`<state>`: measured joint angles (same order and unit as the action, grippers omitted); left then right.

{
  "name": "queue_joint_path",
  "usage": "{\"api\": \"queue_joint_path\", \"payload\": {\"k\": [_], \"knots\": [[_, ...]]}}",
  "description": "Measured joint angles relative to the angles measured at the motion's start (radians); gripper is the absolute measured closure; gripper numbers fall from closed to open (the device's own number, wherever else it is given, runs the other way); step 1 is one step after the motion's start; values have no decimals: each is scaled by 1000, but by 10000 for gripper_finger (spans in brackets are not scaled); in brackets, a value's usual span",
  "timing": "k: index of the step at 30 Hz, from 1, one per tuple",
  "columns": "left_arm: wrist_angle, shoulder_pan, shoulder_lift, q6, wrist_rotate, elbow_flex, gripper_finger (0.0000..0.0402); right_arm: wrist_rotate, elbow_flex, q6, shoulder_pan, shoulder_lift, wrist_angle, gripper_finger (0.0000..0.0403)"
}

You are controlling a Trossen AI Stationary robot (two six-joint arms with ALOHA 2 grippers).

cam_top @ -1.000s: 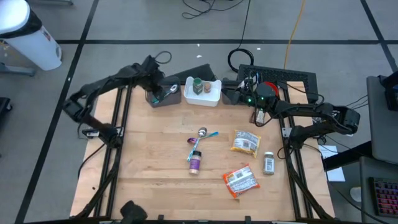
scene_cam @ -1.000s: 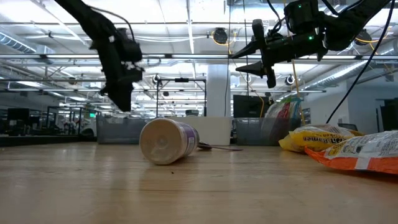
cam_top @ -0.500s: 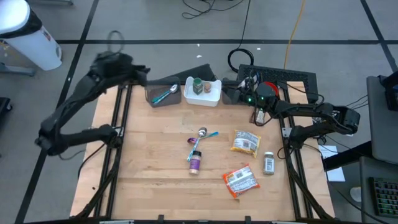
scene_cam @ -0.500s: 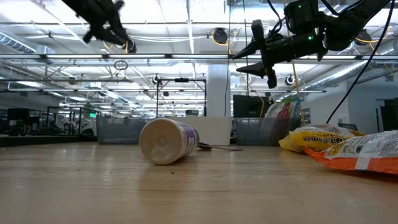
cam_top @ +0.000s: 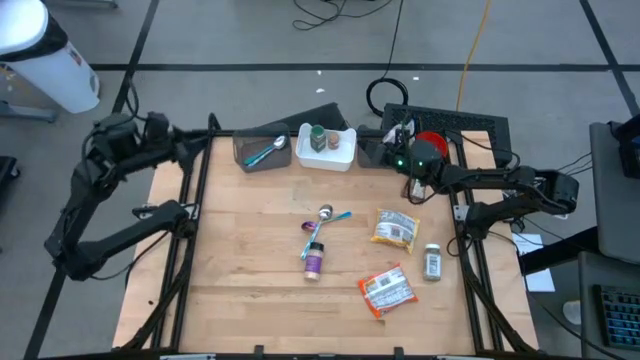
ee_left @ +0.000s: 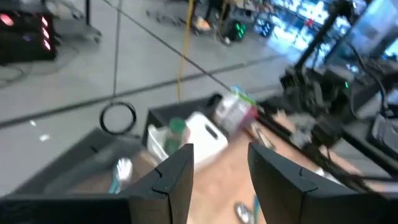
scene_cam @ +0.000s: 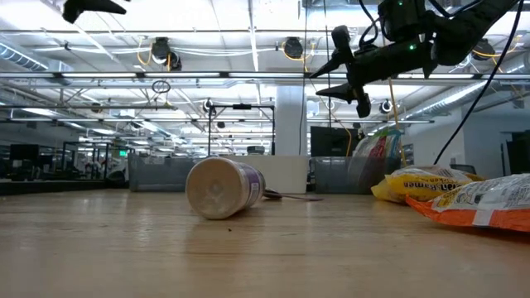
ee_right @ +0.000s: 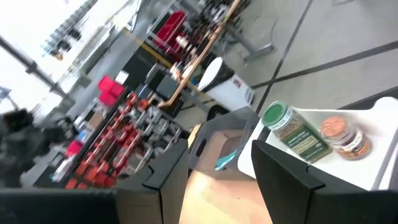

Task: Pick & Place Food Item
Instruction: Put the blue spoon into the left black bin

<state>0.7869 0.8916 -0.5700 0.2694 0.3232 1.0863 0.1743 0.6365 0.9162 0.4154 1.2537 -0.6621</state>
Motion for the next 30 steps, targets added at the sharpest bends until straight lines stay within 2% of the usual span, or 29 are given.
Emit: {"api": "queue_joint_path", "payload": {"k": [6,13,18,22,27,30], "knots": [[74,-23,69,-5,18,-51,240,193,0,0,-83,14,-9,234],[-14,-61,176,139,32,-305,240,273,0,66,-154,71,-30,234],[-289,-100,229,302,105,-537,240,273,1,102,-183,127,-84,234],[-664,-155,227,462,120,-724,240,273,1,119,-195,163,-137,234],[-1154,-258,163,622,47,-934,240,271,1,120,-196,198,-187,234],[-1269,-335,111,658,-25,-992,240,271,1,120,-195,209,-192,234]]}}
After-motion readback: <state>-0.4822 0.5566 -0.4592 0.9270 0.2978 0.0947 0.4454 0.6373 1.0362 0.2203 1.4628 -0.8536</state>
